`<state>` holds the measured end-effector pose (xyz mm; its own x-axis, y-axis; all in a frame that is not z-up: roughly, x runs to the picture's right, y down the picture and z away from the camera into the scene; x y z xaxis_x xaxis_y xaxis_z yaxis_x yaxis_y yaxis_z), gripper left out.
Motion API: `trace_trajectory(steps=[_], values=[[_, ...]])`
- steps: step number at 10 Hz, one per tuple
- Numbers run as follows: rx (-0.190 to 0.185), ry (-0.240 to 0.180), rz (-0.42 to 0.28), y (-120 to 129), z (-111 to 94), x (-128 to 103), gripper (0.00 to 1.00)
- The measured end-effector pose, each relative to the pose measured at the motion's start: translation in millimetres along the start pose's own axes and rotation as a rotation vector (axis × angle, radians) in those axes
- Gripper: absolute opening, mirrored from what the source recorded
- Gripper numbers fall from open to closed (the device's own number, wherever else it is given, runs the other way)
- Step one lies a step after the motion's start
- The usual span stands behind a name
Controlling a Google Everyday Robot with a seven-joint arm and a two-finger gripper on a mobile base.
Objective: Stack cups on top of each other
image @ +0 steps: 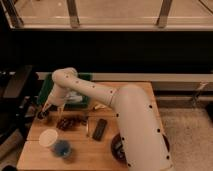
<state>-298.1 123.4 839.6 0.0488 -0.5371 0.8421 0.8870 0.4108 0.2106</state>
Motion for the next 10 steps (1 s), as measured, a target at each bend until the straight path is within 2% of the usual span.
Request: trace_trajectory(steps=[4,5,6,8,10], values=[[0.006,-0.037,-0.015,-1.4,11.6,-6.1,0.64],[0.006,-0.047,-0.020,-1.6,13.6,-7.6,0.59],[0.008,-0.056,-0.026,-2.1,15.0,-8.8,0.52],[0.006,-0.076,-0.043,-3.5,18.3,-11.5,0.29],[0.007,-0.083,-0.048,-4.5,19.1,-12.0,0.11]])
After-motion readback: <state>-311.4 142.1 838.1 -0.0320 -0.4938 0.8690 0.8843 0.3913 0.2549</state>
